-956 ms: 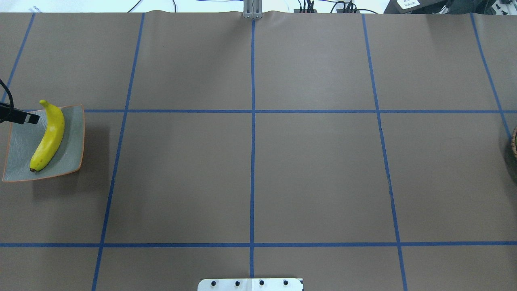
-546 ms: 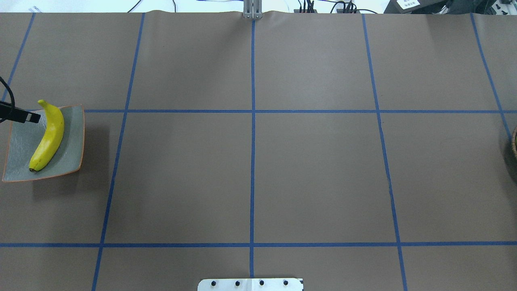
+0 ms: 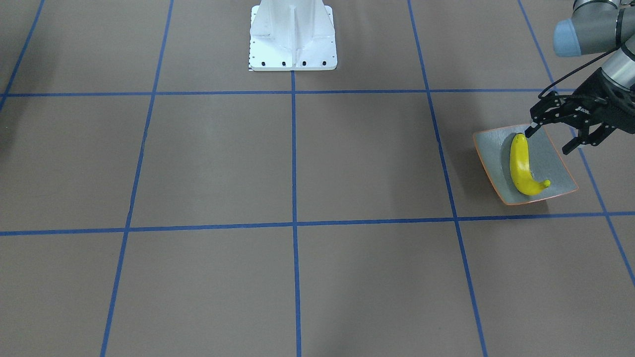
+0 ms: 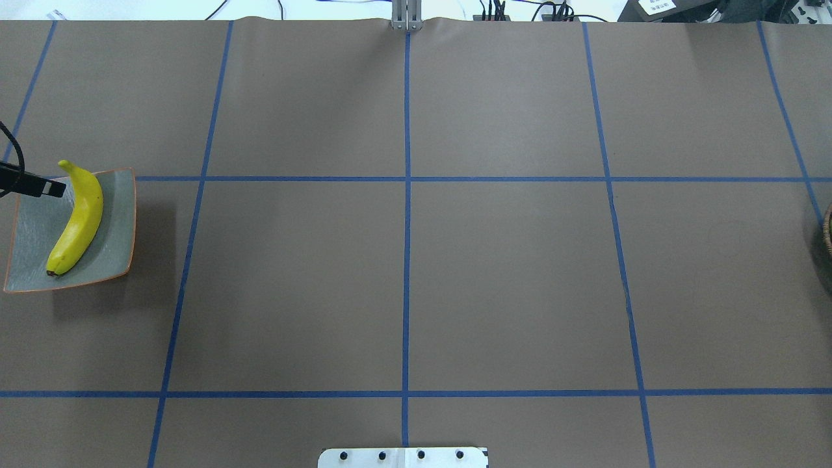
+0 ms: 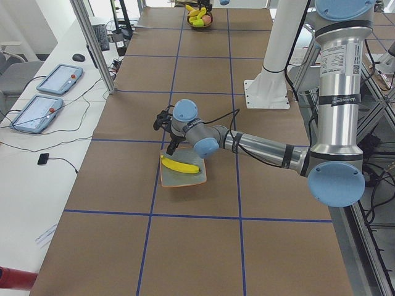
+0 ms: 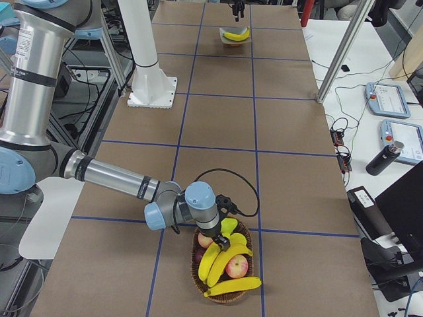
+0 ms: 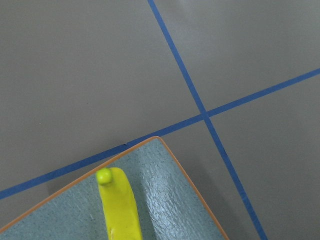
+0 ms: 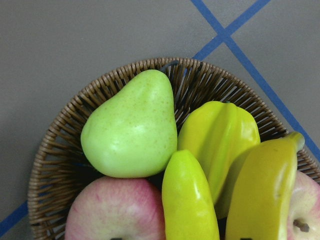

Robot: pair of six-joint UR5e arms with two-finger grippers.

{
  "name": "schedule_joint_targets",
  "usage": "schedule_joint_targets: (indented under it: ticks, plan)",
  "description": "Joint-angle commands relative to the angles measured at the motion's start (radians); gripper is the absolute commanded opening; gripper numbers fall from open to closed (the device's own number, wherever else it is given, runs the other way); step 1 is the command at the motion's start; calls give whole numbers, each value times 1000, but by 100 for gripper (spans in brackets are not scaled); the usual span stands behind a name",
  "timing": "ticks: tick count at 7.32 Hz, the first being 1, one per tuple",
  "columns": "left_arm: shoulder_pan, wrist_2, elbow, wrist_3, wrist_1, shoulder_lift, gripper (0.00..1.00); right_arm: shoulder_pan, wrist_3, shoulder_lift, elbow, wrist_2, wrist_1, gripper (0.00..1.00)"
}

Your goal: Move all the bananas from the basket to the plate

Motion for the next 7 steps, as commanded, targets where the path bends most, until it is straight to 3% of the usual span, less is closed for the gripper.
schedule_joint_targets:
  ticks: [1, 4, 7]
  plan:
    - [0, 0, 3, 1, 0, -1, 100, 1, -48, -8, -4, -40, -1, 82]
    - [0, 2, 3, 2, 0, 1, 100, 1, -54, -18, -2, -90, 0, 76]
    - [2, 2, 8, 2, 0, 1, 100, 0, -53, -11, -1, -95, 0, 60]
